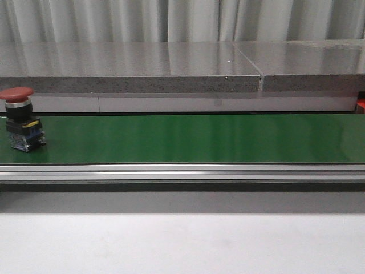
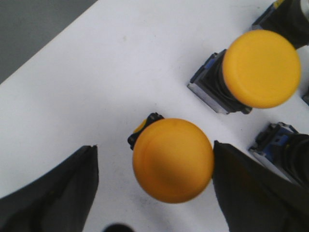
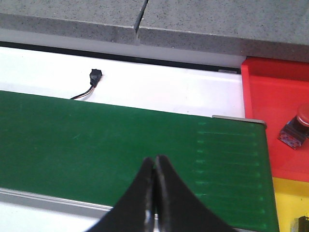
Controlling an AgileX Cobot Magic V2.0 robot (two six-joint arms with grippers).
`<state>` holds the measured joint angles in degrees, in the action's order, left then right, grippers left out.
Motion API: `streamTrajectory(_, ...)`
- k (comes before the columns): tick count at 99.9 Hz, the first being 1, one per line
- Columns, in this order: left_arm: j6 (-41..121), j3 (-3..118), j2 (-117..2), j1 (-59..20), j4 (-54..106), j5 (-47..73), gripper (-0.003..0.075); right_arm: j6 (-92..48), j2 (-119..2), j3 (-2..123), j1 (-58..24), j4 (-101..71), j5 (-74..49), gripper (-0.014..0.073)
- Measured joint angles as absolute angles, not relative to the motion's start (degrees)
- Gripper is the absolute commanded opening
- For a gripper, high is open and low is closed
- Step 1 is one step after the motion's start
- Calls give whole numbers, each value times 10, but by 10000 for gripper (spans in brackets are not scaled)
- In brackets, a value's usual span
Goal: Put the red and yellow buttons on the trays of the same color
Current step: 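Move the left gripper back and grasp a yellow button, then set the yellow button on the green belt and open the left gripper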
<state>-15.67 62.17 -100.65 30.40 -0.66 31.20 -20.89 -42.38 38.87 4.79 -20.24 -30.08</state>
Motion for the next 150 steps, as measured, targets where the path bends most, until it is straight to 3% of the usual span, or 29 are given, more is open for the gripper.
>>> streamTrajectory(25,-157,623,-1029,304,0,289,459,-209,-424,389,48,-202,-302,-66)
streamTrajectory(62,-157,623,-1036,304,5,281,-21,-209,-424,389,48,-202,-302,-66)
streamTrajectory(102,-156,623,-882,284,16,308,-19,-209,-424,389,48,-202,-302,-66)
streamTrajectory(123,-123,623,-819,209,16,334,-19,-209,-424,389,48,-202,-302,-66)
streamTrajectory(150,-90,623,-828,94,17,360,-19,-209,-424,389,48,-202,-302,-66)
